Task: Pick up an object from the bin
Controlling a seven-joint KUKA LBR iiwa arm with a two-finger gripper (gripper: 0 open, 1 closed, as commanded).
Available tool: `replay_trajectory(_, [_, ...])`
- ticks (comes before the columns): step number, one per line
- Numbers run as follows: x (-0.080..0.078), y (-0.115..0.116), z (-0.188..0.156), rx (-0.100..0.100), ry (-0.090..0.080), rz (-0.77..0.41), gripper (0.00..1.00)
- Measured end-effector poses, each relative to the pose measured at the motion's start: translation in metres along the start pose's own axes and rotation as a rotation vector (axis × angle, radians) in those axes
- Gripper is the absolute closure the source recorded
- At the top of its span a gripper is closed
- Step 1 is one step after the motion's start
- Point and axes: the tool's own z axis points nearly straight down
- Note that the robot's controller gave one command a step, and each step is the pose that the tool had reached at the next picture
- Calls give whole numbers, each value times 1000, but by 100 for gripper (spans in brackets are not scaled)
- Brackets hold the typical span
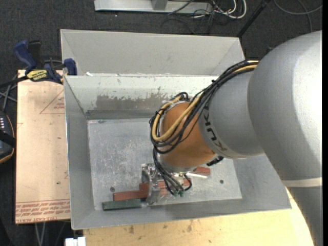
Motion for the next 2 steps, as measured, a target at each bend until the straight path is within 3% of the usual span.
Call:
replay_trajectory(1, [0,0,0,0,0,1,100])
replay_trajectory(2, [-2,-13,-137,1,0,-21,100])
